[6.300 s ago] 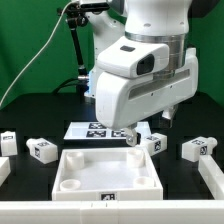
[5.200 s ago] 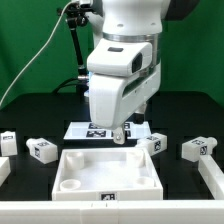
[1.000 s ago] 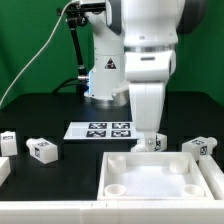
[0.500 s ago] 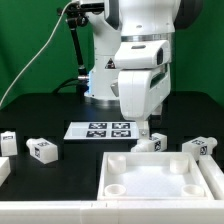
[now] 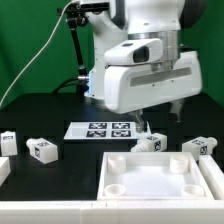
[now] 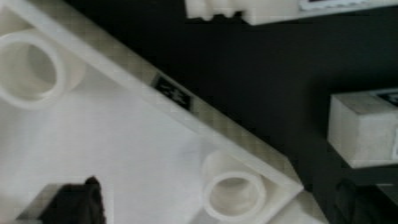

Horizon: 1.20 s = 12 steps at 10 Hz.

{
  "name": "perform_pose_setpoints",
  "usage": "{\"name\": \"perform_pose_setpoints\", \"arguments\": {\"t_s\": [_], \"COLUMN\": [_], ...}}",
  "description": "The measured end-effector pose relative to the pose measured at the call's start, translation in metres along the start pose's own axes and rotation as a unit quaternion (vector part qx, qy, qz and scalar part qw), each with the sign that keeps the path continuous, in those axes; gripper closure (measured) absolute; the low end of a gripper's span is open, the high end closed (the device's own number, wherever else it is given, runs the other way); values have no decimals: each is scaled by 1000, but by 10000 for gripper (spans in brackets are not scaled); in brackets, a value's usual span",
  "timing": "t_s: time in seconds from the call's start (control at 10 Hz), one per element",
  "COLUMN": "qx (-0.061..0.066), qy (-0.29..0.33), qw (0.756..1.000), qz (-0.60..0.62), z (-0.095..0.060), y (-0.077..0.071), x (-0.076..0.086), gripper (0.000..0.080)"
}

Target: Assemble one leg

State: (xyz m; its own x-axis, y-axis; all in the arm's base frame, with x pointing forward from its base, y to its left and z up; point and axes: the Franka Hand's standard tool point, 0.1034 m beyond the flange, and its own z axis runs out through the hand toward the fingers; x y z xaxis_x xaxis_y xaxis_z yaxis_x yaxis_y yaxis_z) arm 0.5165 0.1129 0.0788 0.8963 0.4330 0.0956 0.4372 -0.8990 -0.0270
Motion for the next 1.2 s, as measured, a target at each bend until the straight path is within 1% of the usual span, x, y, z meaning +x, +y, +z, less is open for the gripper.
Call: {"name": "perform_pose_setpoints", "arguments": {"t_s": [0.1, 0.2, 0.4, 0.6, 0.8, 0.9, 1.0, 1.1, 1.2], "qx": [3, 5, 13, 21, 33, 41, 46, 48, 50], "qy": [-1, 0, 0, 0, -5, -14, -21, -21, -23], "qw": [1000, 999, 995, 984, 947, 919, 894, 884, 868], "qz": [24, 38, 103, 179, 319, 391, 445, 464, 493], "z": [2, 2, 2, 2, 2, 4, 7, 8, 8], "y": [-8, -5, -8, -10, -2, 1, 0, 0, -2], "x": [1, 1, 1, 1, -9, -13, -15, -15, -14], "gripper": [151, 151, 151, 151, 151, 151, 151, 151, 151]}}
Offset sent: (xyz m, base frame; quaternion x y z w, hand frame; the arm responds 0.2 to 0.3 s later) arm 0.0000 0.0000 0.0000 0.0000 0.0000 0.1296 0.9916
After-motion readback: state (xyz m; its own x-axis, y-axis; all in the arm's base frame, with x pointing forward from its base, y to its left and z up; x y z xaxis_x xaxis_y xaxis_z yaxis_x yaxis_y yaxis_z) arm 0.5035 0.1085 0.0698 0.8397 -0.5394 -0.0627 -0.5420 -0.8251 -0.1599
